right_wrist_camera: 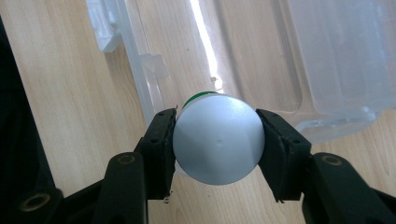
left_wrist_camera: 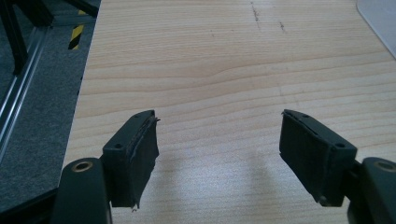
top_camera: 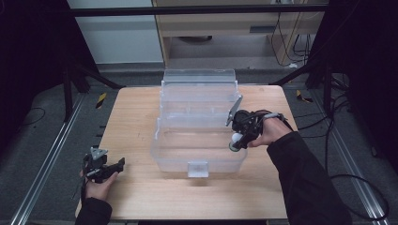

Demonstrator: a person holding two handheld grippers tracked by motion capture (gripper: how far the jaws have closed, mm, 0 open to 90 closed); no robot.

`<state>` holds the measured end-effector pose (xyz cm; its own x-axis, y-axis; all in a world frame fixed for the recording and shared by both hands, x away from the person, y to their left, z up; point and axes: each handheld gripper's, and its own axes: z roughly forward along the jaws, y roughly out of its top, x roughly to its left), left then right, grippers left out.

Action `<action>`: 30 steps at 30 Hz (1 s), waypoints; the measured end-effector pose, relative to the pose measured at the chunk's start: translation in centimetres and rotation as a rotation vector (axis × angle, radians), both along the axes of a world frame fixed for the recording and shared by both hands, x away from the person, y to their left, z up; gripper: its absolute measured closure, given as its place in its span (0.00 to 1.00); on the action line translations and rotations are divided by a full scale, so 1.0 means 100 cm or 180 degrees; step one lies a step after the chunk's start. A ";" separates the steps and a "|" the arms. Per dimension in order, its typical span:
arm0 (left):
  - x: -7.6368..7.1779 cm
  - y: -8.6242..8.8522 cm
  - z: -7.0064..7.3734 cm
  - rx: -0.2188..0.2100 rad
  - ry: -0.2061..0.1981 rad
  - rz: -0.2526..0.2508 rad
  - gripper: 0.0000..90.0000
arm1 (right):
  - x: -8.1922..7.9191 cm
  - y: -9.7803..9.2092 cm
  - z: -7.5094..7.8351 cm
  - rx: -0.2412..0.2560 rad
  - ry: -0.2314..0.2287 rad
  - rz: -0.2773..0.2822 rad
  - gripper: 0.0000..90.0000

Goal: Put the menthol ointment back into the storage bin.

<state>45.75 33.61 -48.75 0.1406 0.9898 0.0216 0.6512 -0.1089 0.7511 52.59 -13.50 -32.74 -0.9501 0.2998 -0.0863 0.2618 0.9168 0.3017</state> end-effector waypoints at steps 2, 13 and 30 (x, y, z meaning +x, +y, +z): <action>0.000 0.000 0.000 0.0000 -0.0001 -0.0002 0.31 | 0.000 0.001 -0.001 -0.0015 -0.0002 0.0007 0.56; 0.000 0.000 0.000 0.0001 0.0004 -0.0004 0.31 | 0.006 0.003 -0.027 -0.0104 0.0071 0.0008 0.56; 0.000 0.001 0.000 0.0001 0.0004 -0.0006 0.31 | 0.007 -0.001 -0.051 -0.0155 0.0121 -0.0020 0.56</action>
